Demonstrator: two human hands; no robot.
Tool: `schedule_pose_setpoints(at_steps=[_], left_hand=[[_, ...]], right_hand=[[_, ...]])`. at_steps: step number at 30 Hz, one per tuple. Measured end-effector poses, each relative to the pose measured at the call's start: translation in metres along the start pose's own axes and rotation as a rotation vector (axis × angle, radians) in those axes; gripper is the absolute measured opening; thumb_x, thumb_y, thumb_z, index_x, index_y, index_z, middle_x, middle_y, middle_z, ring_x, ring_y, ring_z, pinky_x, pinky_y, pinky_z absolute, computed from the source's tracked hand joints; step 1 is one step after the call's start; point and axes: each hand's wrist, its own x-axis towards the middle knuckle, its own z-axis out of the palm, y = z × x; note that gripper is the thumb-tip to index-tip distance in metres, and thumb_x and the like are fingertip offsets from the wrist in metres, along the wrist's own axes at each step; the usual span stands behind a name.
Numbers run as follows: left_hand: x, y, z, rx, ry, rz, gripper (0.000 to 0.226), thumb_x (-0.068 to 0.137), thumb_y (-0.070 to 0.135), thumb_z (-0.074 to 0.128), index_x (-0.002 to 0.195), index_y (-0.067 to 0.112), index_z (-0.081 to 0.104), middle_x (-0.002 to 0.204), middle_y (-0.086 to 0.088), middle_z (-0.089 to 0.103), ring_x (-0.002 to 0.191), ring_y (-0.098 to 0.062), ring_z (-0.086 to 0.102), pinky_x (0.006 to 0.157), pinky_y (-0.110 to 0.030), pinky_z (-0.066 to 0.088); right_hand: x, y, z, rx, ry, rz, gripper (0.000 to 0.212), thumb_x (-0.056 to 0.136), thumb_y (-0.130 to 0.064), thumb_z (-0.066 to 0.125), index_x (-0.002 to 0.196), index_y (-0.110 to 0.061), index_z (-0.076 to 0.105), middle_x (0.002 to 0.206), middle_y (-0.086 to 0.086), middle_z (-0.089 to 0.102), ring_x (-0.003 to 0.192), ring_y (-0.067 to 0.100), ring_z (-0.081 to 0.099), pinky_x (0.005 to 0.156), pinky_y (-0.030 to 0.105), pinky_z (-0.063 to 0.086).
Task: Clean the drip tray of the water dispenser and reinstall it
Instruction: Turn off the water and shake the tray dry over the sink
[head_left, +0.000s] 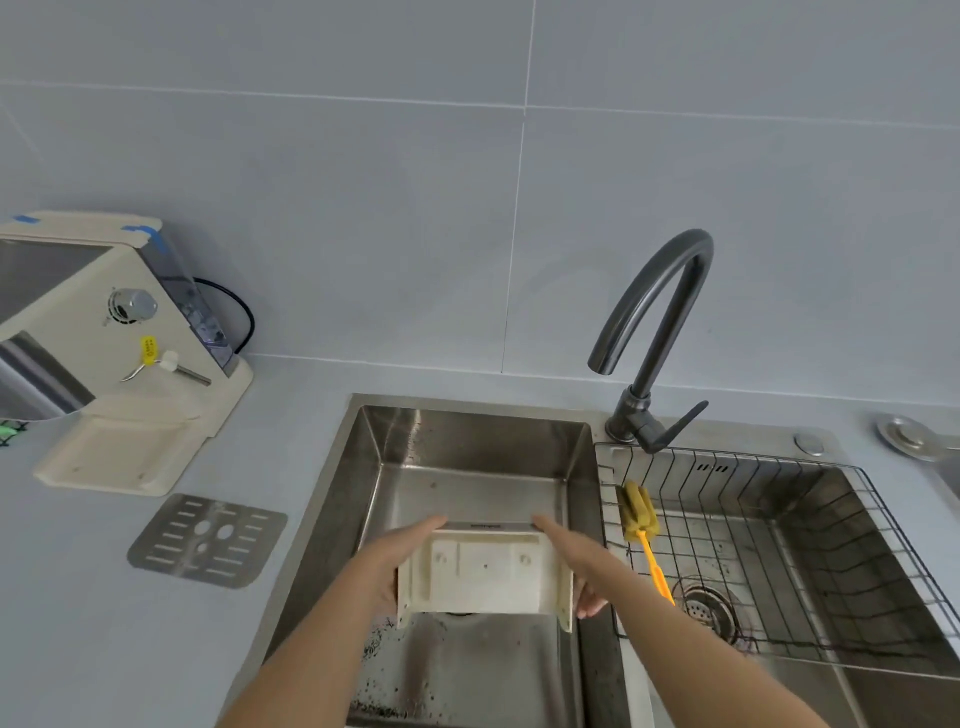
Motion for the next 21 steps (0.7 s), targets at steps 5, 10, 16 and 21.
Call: schedule_pose_setpoints(at_steps=[5, 10, 16, 21], left_hand=[[-0.017, 0.020, -0.006, -0.022, 0.010, 0.113, 0.061, 0.088, 0.060, 0.039, 0.109, 0.004, 0.057, 0.131, -0.025, 0.051, 0.108, -0.033, 0.056, 0.093, -0.038, 0.041], [-0.033, 0.055, -0.040, -0.015, 0.185, 0.340, 0.063, 0.079, 0.069, 0.045, 0.106, 0.013, 0.057, 0.109, -0.016, 0.059, 0.088, -0.029, 0.059, 0.084, -0.034, 0.045], [-0.013, 0.025, -0.014, 0.063, 0.077, 0.150, 0.083, 0.079, 0.071, 0.043, 0.137, 0.011, 0.040, 0.140, -0.022, 0.043, 0.123, -0.038, 0.048, 0.101, -0.045, 0.043], [-0.017, 0.031, -0.013, 0.018, 0.044, 0.141, 0.075, 0.086, 0.062, 0.040, 0.133, 0.004, 0.043, 0.137, -0.023, 0.047, 0.123, -0.037, 0.048, 0.097, -0.040, 0.043]], right_hand=[[-0.009, -0.029, -0.018, -0.095, 0.122, -0.152, 0.095, 0.079, -0.077, 0.029, 0.142, -0.007, 0.031, 0.130, 0.029, 0.052, 0.093, 0.035, 0.061, 0.082, 0.036, 0.051], [-0.048, -0.067, -0.051, -0.117, 0.284, -0.390, 0.086, 0.082, -0.074, 0.025, 0.123, -0.002, 0.048, 0.099, 0.021, 0.064, 0.083, 0.032, 0.064, 0.084, 0.037, 0.054], [-0.015, -0.026, -0.024, -0.068, 0.109, -0.150, 0.092, 0.079, -0.076, 0.032, 0.133, -0.002, 0.041, 0.120, 0.028, 0.058, 0.100, 0.037, 0.063, 0.069, 0.032, 0.053], [-0.011, -0.032, -0.023, 0.002, 0.100, -0.145, 0.091, 0.080, -0.074, 0.035, 0.135, -0.002, 0.038, 0.120, 0.030, 0.057, 0.102, 0.040, 0.062, 0.083, 0.040, 0.054]])
